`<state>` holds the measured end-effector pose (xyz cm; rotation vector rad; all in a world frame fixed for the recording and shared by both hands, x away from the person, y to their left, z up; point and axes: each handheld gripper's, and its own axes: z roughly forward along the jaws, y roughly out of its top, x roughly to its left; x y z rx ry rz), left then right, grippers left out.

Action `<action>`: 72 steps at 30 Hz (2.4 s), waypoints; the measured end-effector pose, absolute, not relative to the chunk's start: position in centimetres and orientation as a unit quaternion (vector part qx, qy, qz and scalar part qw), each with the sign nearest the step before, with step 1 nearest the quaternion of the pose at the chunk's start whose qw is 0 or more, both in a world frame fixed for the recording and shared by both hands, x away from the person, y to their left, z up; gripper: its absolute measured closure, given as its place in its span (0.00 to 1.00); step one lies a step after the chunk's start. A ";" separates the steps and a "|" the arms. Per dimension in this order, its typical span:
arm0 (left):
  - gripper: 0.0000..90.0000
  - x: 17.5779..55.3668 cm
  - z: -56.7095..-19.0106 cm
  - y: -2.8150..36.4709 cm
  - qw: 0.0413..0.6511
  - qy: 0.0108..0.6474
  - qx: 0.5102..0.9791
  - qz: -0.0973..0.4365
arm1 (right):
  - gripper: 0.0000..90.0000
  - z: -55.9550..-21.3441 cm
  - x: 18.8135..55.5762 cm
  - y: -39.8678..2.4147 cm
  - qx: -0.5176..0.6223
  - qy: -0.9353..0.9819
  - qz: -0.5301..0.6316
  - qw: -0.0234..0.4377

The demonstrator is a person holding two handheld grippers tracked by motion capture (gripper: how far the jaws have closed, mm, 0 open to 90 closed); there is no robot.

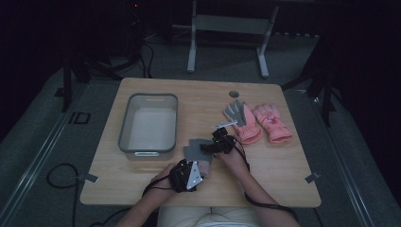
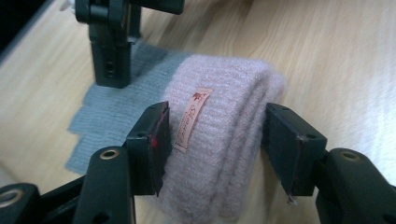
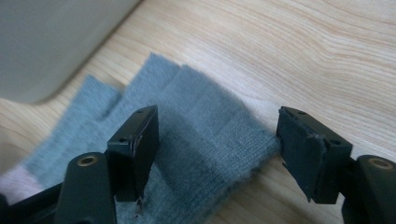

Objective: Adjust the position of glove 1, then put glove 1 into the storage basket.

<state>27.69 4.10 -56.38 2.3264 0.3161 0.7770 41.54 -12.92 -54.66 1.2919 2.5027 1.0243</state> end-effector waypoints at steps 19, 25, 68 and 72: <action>0.78 29.8 -54.3 5.2 0.359 0.183 0.894 0.197 | 0.81 -53.8 41.1 -12.2 0.413 0.837 0.359 0.026; 0.78 29.6 -52.0 4.7 0.356 0.171 0.895 0.209 | 0.82 -51.6 40.6 -12.9 0.404 0.831 0.380 0.036; 0.78 33.3 -42.0 13.8 0.315 0.179 0.895 0.262 | 0.82 -42.0 44.3 -4.1 0.358 0.814 0.455 0.051; 0.78 33.8 -42.1 15.2 0.304 0.186 0.896 0.266 | 0.82 -41.8 45.1 -2.1 0.351 0.815 0.459 0.046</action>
